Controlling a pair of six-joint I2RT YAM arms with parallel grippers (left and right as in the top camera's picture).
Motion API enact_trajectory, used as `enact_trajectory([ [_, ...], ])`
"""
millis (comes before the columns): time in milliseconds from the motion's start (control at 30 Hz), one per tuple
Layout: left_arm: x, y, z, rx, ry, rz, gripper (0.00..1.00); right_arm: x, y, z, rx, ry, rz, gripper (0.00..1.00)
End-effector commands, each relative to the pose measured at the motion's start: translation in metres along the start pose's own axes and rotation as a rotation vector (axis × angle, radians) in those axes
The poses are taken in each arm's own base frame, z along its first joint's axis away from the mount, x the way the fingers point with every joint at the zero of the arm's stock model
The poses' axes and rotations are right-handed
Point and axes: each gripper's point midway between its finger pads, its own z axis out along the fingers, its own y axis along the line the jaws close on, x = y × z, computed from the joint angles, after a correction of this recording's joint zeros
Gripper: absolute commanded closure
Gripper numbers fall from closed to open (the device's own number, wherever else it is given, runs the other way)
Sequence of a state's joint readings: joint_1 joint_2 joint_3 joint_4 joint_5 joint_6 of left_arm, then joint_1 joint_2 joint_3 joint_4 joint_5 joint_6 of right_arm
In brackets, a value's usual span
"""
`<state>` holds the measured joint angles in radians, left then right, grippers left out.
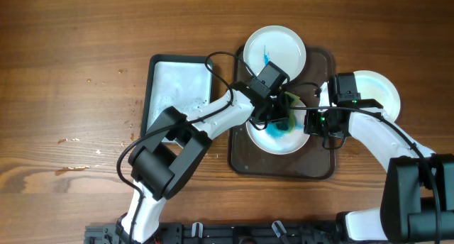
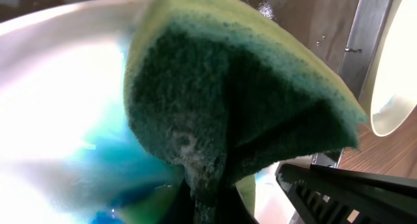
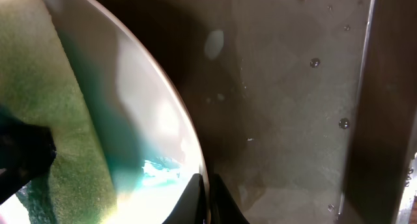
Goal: Clean dirty plates on tray and stack at the side
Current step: 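Scrub the front plate's blue stain with the sponge in the left gripper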
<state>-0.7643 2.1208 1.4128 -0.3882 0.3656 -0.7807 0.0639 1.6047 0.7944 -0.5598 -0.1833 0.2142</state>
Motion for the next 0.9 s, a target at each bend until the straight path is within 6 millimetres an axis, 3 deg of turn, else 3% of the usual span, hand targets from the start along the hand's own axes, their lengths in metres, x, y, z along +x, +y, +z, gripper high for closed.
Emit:
enact_trajectory([
  [0,0.0,0.06,0.001,-0.246,-0.023,-0.087,0.96,0.013,-0.001,0.008,0.0,0.062,-0.004,0.96],
  [67,-0.002,0.103,-0.016,-0.452,-0.063,-0.113,0.96,0.014,-0.002,0.008,0.001,0.065,-0.004,0.96],
  [100,-0.002,0.148,-0.045,-0.69,-0.099,-0.108,0.96,0.014,-0.002,0.008,0.0,0.065,-0.015,0.96],
  [200,-0.004,0.163,-0.062,-0.786,-0.111,-0.102,0.96,0.014,0.001,0.008,-0.016,0.068,-0.023,0.96],
  [267,-0.006,0.16,-0.068,-0.798,-0.089,-0.072,0.96,0.017,0.007,0.007,-0.05,0.079,-0.043,0.96],
  [333,-0.007,0.153,-0.069,-0.781,-0.081,-0.063,0.96,0.018,0.009,0.007,-0.059,0.084,-0.047,0.96],
  [400,0.001,0.129,-0.049,-0.64,-0.025,-0.076,0.96,0.017,0.01,0.008,-0.06,0.079,-0.05,0.96],
  [500,0.017,0.076,-0.015,-0.336,0.1,-0.091,0.96,0.016,0.01,0.008,-0.061,0.075,-0.049,0.96],
  [633,0.041,0.004,0.01,0.015,0.25,-0.037,0.96,0.016,0.01,0.008,-0.06,0.077,-0.049,0.96],
  [767,0.053,-0.017,0.021,0.074,0.265,0.019,0.96,0.017,0.01,0.008,-0.06,0.077,-0.05,0.96],
  [867,0.058,-0.02,0.022,0.074,0.271,0.03,0.96,0.017,0.01,0.008,-0.06,0.08,-0.05,0.96],
])
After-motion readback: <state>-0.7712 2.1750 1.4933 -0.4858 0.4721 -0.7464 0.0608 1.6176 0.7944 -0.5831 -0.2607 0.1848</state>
